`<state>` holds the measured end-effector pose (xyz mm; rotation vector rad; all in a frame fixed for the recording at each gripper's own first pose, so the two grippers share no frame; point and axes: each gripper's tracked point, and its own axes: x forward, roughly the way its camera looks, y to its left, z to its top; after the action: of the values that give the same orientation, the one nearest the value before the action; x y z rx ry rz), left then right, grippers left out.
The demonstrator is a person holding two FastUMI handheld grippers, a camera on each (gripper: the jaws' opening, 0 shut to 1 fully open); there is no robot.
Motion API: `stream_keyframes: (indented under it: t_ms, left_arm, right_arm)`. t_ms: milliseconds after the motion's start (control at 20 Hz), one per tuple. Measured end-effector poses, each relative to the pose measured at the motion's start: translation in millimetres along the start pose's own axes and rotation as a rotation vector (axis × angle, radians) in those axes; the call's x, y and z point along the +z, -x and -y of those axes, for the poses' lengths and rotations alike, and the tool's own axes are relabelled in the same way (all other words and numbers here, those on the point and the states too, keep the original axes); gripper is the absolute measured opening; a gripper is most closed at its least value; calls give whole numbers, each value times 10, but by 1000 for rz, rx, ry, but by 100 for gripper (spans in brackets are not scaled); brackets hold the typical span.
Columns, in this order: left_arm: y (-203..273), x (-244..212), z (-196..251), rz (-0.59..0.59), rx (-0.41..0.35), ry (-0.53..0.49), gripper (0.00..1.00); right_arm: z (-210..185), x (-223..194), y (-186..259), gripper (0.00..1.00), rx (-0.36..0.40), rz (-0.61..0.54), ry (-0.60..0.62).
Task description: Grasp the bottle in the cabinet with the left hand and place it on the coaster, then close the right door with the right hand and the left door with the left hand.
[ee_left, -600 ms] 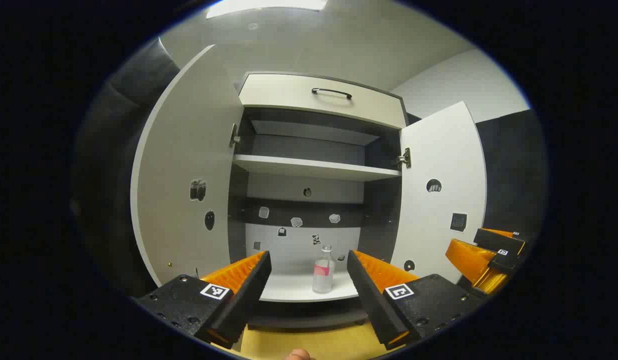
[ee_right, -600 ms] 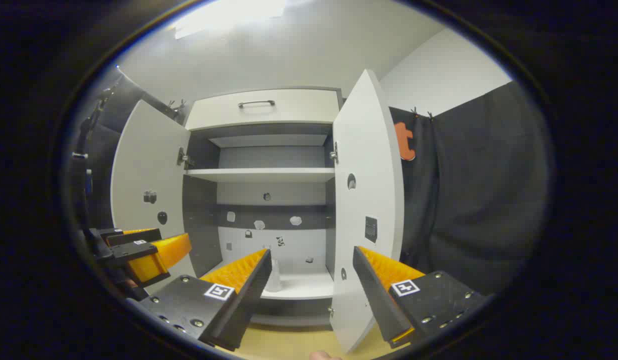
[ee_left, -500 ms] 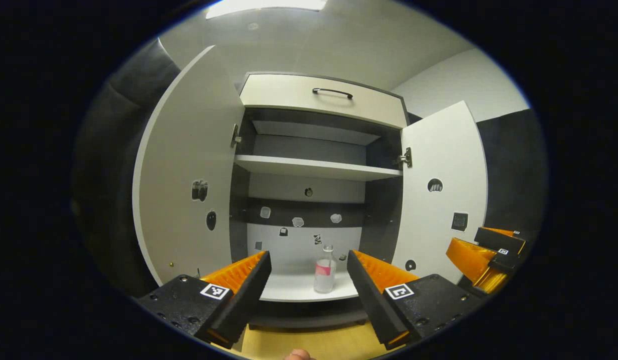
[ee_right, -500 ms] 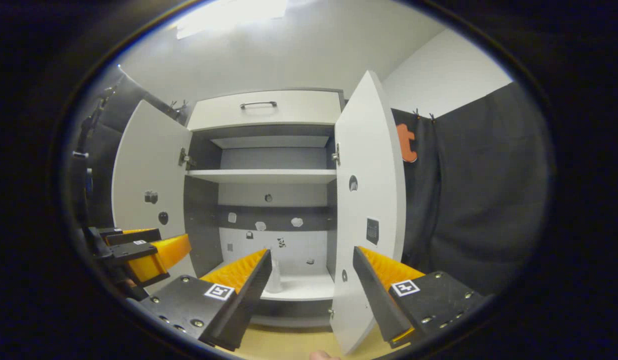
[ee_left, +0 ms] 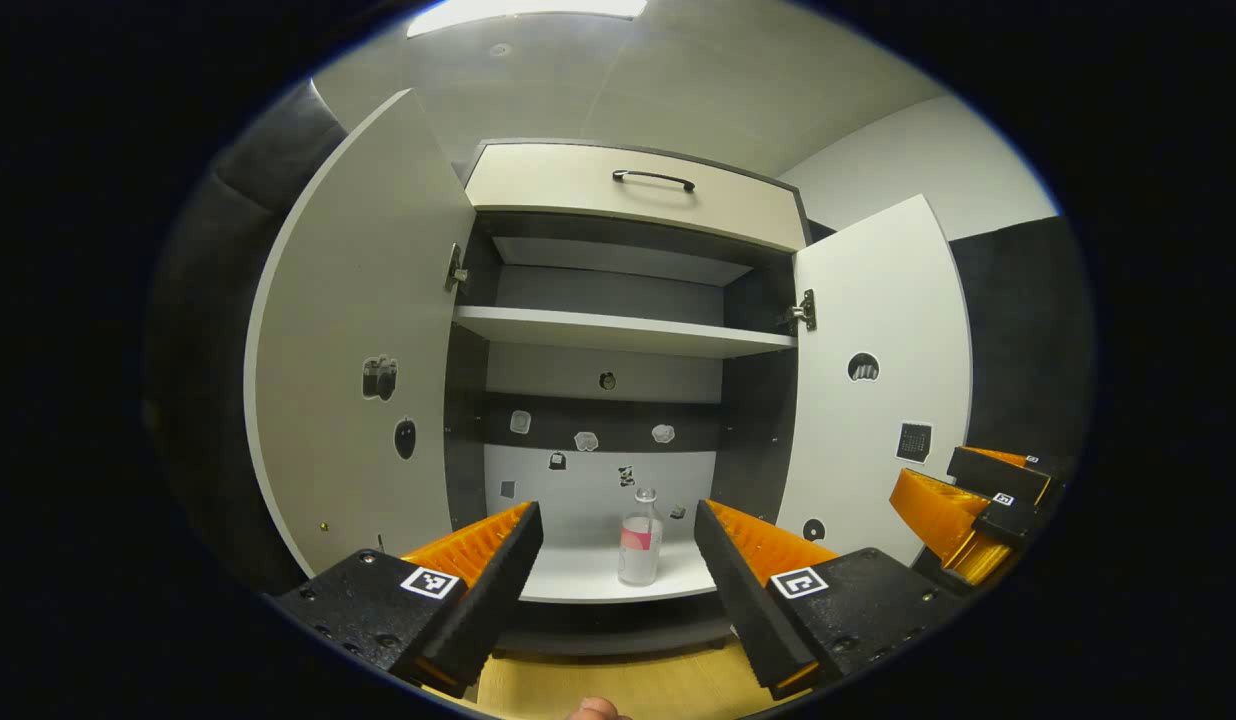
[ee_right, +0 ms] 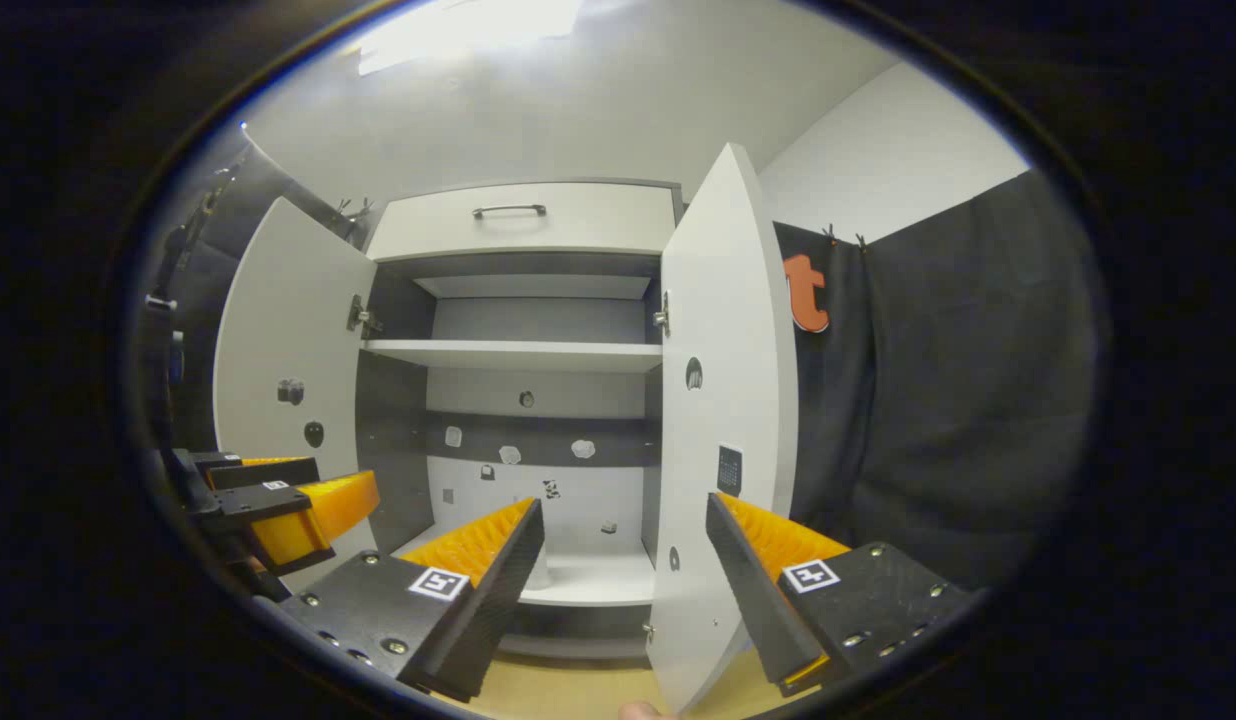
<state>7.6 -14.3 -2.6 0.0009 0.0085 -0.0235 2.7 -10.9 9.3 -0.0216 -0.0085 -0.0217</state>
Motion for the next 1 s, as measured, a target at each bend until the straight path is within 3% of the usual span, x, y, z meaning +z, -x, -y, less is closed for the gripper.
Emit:
stream_keyframes:
  t_ms: [150,200,300,350,400,500,550,700,750,850,900,1000]
  left_arm:
    - [-36,-13,24,-4,-10,-2,97]
    - [-48,-23,27,-6,-13,-3,97]
    - [-75,-58,52,-13,-21,5,97]
    - [-92,-81,58,-18,-23,12,97]
    - [-108,-113,71,-24,-26,18,97]
    - [-154,-185,92,-34,-32,18,97]
    - [-195,-216,108,-37,-35,13,97]
    - [-376,-349,183,-50,-52,9,97]
    - [-457,-397,217,-54,-62,9,97]
    - [-641,-497,283,-59,-80,8,97]
    - [-735,-567,308,-68,-86,6,97]
    - [-950,-701,357,-88,-97,0,98]
  right_arm:
    - [35,32,27,98,-11,3,1]
    - [44,48,27,93,-15,4,3]
    - [74,80,45,93,-26,7,2]
    - [94,85,67,98,-31,8,0]
    - [111,93,73,93,-36,8,-1]
    - [146,109,97,98,-48,8,4]
    - [170,116,113,93,-54,8,8]
    - [224,162,152,93,-71,8,16]
    - [250,179,168,98,-79,10,18]
    - [335,229,214,93,-94,13,14]
    - [381,248,236,98,-103,14,13]
    - [491,317,303,98,-131,22,21]
